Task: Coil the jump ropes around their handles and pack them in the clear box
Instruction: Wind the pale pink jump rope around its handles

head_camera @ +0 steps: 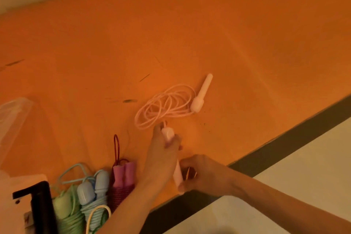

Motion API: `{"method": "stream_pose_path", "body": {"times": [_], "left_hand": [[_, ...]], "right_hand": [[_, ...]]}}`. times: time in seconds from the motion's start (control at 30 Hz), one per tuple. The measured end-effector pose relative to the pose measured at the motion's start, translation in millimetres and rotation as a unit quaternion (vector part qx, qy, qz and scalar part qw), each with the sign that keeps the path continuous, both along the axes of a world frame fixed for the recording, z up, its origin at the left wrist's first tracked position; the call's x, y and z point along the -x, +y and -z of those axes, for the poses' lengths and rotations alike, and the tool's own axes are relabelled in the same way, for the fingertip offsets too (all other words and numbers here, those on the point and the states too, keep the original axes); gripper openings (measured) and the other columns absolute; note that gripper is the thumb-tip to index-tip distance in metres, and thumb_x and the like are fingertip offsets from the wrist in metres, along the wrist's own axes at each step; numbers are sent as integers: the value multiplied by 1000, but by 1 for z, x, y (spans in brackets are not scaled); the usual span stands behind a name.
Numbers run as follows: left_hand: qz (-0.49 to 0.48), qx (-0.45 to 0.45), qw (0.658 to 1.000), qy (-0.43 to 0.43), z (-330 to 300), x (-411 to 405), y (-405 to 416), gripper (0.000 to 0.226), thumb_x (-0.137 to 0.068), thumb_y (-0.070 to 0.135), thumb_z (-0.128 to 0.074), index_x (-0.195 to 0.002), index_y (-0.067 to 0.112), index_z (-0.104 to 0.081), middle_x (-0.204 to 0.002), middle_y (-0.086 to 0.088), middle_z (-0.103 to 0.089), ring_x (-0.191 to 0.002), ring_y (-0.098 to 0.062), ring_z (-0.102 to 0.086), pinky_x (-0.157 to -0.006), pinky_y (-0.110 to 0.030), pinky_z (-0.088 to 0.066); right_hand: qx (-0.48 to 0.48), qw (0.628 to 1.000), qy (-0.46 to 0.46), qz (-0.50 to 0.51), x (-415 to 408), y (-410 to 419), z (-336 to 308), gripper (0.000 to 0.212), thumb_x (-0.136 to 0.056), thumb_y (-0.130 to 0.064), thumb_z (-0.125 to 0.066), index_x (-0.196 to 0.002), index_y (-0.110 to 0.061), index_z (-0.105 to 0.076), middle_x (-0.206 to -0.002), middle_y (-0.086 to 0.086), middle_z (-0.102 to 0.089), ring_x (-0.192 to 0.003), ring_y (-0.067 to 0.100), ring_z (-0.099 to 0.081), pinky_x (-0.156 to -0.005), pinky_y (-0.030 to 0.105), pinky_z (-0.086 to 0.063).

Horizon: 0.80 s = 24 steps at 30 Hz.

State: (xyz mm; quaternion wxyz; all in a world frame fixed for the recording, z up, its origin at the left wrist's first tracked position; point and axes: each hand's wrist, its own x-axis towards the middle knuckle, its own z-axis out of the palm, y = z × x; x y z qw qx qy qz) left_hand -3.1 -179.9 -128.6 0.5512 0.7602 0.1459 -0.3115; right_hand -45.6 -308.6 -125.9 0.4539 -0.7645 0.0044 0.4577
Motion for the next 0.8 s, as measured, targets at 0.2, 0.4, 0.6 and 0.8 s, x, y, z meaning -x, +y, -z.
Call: {"method": "stream_pose_path", "body": {"times": [0.2, 0.4, 0.6, 0.8], "left_hand": [[0, 38, 999, 28, -1, 32, 23, 27, -93, 12, -56, -110, 33, -56, -74, -8, -65, -52, -13, -54, -56, -31, -46], [-8, 35, 999, 41, -4, 32, 34, 40, -89, 8, -62, -115, 37, -56, -76, -10, -63, -51, -11, -51, -51, -24, -45], [-5, 0, 1000, 6, -5, 38, 42, 36, -86, 18, -65, -113, 39, -54, -68, 3, -59, -45, -4, -44, -47, -22, -36], [-3, 11, 1000, -15, -16, 49, 46, 21, -87, 28, -64, -104, 29, -52, -85, -6, -60, -60, -10, -53, -55, -33, -46]], "right_hand": [[281, 923, -251, -80, -35, -24, -6, 20, -87, -20, -58, -105, -19, -63, -107, 1, -62, -95, 19, -59, -71, 30, -46], [389, 862, -277, -170, -57, -46, 28, 58, -84, -28, -64, -136, -23, -42, -140, 2, -37, -124, 23, -40, -97, 34, -35], [333, 899, -283, 29, -16, -31, 32, 35, -88, -45, -59, -119, -28, -56, -109, -3, -58, -93, 17, -58, -76, 31, -46], [-107, 908, 96, 393, 23, 1, -28, 25, -89, -23, -63, -114, -23, -61, -88, 11, -74, -78, 27, -71, -69, 35, -60]]}}
